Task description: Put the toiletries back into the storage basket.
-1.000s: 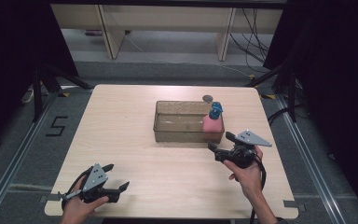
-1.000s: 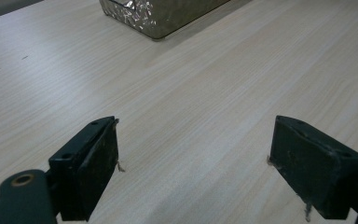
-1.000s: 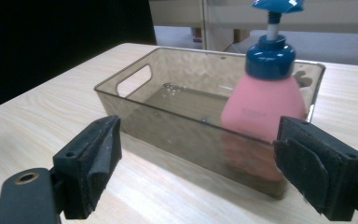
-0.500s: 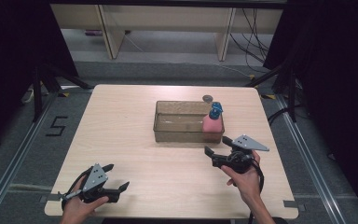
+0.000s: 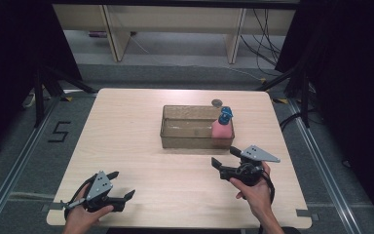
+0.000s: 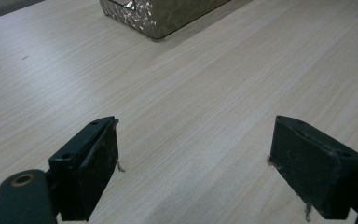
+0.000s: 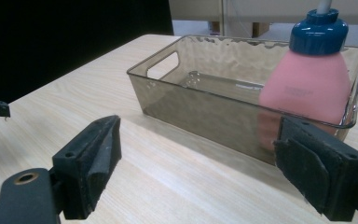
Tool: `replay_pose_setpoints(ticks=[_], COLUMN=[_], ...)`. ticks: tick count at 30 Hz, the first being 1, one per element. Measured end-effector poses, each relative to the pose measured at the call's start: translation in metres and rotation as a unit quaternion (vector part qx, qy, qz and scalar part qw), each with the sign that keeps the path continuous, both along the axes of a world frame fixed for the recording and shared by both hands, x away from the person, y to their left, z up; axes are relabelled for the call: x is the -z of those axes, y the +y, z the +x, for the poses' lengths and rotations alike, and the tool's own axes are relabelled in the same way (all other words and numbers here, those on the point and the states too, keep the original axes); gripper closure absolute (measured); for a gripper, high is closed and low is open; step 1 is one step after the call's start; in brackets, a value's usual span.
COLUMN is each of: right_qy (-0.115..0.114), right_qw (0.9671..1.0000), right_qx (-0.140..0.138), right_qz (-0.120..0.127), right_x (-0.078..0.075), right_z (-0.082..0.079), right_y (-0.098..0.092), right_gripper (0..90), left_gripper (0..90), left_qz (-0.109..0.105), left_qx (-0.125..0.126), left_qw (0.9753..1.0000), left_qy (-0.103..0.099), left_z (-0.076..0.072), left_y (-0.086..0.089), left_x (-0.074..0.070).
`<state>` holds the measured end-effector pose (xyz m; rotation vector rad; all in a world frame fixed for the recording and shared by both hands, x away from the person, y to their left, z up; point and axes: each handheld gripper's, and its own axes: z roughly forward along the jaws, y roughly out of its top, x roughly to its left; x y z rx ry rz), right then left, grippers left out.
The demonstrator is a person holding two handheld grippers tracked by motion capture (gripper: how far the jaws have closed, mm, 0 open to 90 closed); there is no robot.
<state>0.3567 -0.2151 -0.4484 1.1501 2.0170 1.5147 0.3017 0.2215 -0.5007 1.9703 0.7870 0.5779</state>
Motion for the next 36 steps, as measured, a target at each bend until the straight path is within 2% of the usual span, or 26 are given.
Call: replay_pose_setpoints(ticks=[2,3,4,6,9,11,12,13,14,15,18,19,20,22,23,24,25,26,28,30,32,33,34,35,36], right_qy=[0.006,0.002,0.01,0.002,0.013,0.007,0.014,0.008,0.013,0.001,0.017,0.004,0.003,0.009,0.02,0.007,0.006,0.015,0.008,0.012,0.021,0.007,0.016,0.014,0.019], right_qw=[1.0,1.0,0.9999,1.0,0.9999,0.9999,0.9999,0.9999,0.9997,0.9999,0.9997,0.9999,0.9998,0.9998,0.9997,0.9998,0.9998,0.9997,0.9997,0.9997,0.9994,0.9996,0.9995,0.9996,0.9994], right_qx=[-0.002,-0.005,-0.001,-0.006,-0.005,-0.01,-0.008,-0.013,-0.017,-0.013,-0.014,-0.015,-0.018,-0.016,-0.013,-0.02,-0.021,-0.02,-0.022,-0.021,-0.023,-0.026,-0.026,-0.024,-0.027], right_qz=[0.006,0.001,0.009,0.0,0.006,0.006,0.003,0.002,0.008,0.001,0.007,0.002,0.001,0.001,0.01,0.006,0.003,0.007,0.005,0.0,0.012,0.004,0.012,0.005,0.012], right_x=[0.001,0.001,0.002,0.002,0.003,0.004,0.003,0.004,0.005,0.006,0.005,0.007,0.006,0.007,0.007,0.007,0.007,0.007,0.008,0.007,0.008,0.008,0.009,0.008,0.009], right_z=[-0.002,-0.002,-0.004,-0.004,-0.007,-0.008,-0.009,-0.009,-0.01,-0.009,-0.013,-0.012,-0.013,-0.014,-0.016,-0.016,-0.016,-0.018,-0.018,-0.02,-0.022,-0.021,-0.022,-0.023,-0.023], right_y=[0.001,0.0,0.002,0.001,0.002,0.003,0.002,0.003,0.003,0.003,0.004,0.004,0.003,0.004,0.006,0.004,0.004,0.005,0.005,0.004,0.006,0.005,0.006,0.005,0.006], right_gripper=[15.7,15.7,15.7,15.7,15.7,15.7,15.7,15.7,15.7,15.7,15.7,15.7,15.7,15.7,15.7,15.7,15.7,15.7,15.7,15.7,15.7,15.7,15.7,15.7,15.7], left_gripper=[14.9,14.9,14.9,14.9,14.9,14.9,14.9,14.9,14.9,14.9,14.9,14.9,14.9,14.9,14.8,14.9,14.8,14.9,14.9,14.9,14.9,14.9,14.9,14.9,14.9], left_qz=[0.002,0.002,0.0,0.0,0.0,0.007,0.008,0.005,0.005,0.004,0.0,0.0,0.0,0.004,0.005,0.004,0.004,0.008,0.005,0.004,0.002,0.004,0.004,0.005,0.005], left_qx=[0.001,0.001,0.0,0.0,0.0,0.003,0.002,0.0,0.0,-0.001,0.0,0.0,0.0,-0.001,-0.001,-0.001,-0.001,0.003,0.002,-0.001,0.0,-0.001,-0.001,-0.001,0.0], left_qw=[1.0,1.0,1.0,1.0,1.0,1.0,1.0,1.0,1.0,1.0,1.0,1.0,1.0,1.0,1.0,1.0,1.0,1.0,1.0,1.0,1.0,1.0,1.0,1.0,1.0], left_qy=[0.0,0.0,0.0,0.0,0.0,-0.002,-0.002,0.001,0.0,0.001,0.0,0.0,0.0,0.001,0.001,0.001,0.001,-0.002,-0.001,0.001,0.0,0.0,0.001,0.001,0.0], left_z=[0.0,0.0,0.0,0.0,0.0,0.0,0.0,0.0,0.0,0.0,0.0,0.0,0.0,0.0,0.0,0.0,0.0,0.0,0.0,0.0,0.0,0.0,0.0,0.0,0.0], left_y=[0.0,0.0,0.0,0.0,0.0,0.001,0.001,0.0,0.0,0.0,0.0,0.0,0.0,0.0,0.0,0.0,0.0,0.001,0.0,0.0,0.0,0.0,0.0,0.0,0.0], left_x=[0.0,0.0,0.0,0.0,0.0,-0.001,-0.001,0.0,0.0,0.0,0.0,0.0,0.0,0.0,0.0,0.0,0.0,-0.001,0.0,0.0,0.0,0.0,0.0,0.0,0.0])
